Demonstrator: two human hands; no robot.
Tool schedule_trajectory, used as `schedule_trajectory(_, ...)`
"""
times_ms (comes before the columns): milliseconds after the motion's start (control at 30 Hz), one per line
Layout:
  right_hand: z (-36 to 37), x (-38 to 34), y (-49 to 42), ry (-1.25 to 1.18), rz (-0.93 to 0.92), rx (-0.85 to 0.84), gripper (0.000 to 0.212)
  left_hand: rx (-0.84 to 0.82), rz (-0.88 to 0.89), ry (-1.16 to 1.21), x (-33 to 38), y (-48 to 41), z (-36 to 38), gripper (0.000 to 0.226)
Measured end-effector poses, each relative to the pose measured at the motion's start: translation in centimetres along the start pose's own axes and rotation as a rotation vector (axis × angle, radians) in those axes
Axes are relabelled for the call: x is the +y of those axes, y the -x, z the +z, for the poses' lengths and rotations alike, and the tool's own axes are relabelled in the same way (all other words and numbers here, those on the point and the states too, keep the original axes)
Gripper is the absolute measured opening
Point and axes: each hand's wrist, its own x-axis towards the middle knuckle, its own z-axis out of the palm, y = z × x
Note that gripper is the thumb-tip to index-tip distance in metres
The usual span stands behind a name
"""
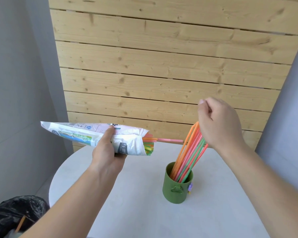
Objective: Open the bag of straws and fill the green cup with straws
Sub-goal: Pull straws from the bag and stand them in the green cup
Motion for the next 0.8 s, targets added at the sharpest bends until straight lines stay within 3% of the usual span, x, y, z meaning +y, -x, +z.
schedule_trajectory(133,-0.4,-1.5,3.9,0.258,0.239,-0.294,0.056,-0.053,-0.003,-0.010,0.1,0.9,0.6,0.044)
schedule_trajectory(267,1.1,-3.2,5.7,-0.147,0.432,-0.450,0.065,-0.094,0.002,-0.041,-0.3,1.6,1.3,0.044)
schedule_trajectory(400,2.8,-4.3,7.1,-0.636,0.770,-0.427,0.056,-0.108,0.058,-0.094,-0.9,2.4,1.8,0.050)
schedule_trajectory(533,4.0,-5.3,7.8,-0.889,0.952,-0.371,0.038,-0.089,0.167,-0.147,-1.4,3.3,2.7,0.054)
schedule_trajectory(633,4.7,-5.5,8.2,-0.948,1.017,-0.362,0.032,-0.101,0.260,-0.190,-1.5,3.7,3.1,0.056)
schedule_trajectory(800,5.0,-5.4,8.7,-0.982,0.953,-0.307,0.031,-0.119,0.304,-0.223,-1.4,4.0,3.4,0.054)
